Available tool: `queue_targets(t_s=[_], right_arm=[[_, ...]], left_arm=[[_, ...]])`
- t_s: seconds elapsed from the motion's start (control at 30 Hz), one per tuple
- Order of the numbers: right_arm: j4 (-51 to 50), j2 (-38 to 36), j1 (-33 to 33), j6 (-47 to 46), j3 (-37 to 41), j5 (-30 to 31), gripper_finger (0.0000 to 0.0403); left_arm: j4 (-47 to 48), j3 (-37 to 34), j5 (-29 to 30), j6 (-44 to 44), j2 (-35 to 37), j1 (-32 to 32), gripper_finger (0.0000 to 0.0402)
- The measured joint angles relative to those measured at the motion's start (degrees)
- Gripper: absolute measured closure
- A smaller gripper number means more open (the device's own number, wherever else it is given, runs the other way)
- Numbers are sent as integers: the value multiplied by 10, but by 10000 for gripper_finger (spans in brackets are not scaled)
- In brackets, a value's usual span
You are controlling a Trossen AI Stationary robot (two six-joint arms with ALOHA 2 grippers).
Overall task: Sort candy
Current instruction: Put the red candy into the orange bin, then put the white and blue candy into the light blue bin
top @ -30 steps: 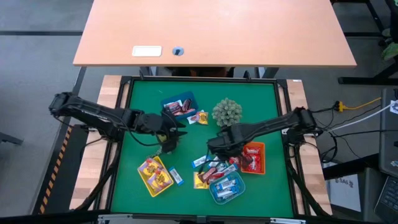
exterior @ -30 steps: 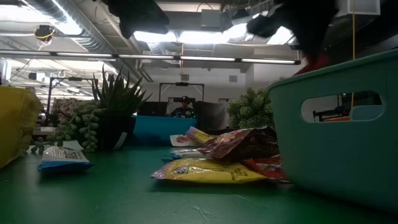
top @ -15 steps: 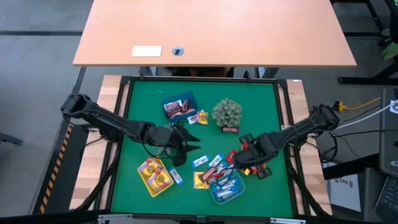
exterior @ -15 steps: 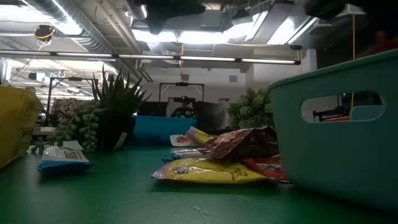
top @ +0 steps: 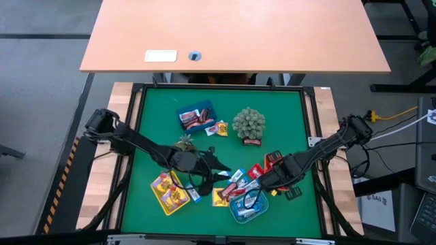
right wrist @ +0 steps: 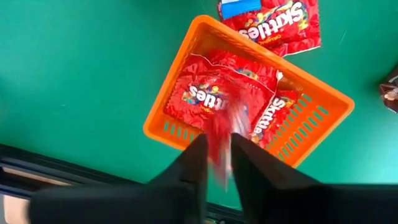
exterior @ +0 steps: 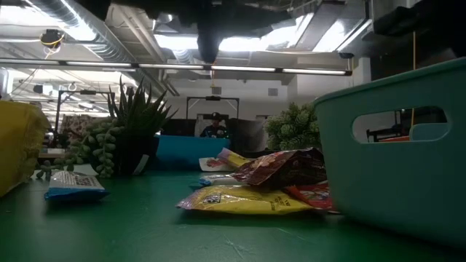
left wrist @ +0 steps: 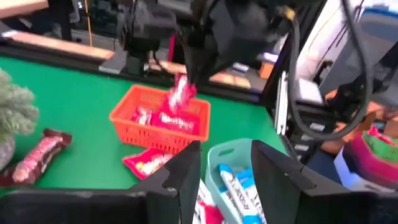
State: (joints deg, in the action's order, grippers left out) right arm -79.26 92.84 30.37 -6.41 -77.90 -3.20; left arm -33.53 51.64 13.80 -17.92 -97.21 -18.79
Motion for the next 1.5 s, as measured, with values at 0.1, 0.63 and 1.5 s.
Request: queue_targets(t_s=[0.1, 0.63, 1.5], right_arm=[[2, 0, 0, 0, 0, 0, 293], [17, 0, 0, 3, 0, 0, 201], [48, 0, 0, 3, 0, 2, 200]], left_arm=[[0, 0, -15, -11, -13, 0, 270], [34, 0, -24, -56, -85, 0, 181], [197, 0, 51, -55, -132, -14, 180]])
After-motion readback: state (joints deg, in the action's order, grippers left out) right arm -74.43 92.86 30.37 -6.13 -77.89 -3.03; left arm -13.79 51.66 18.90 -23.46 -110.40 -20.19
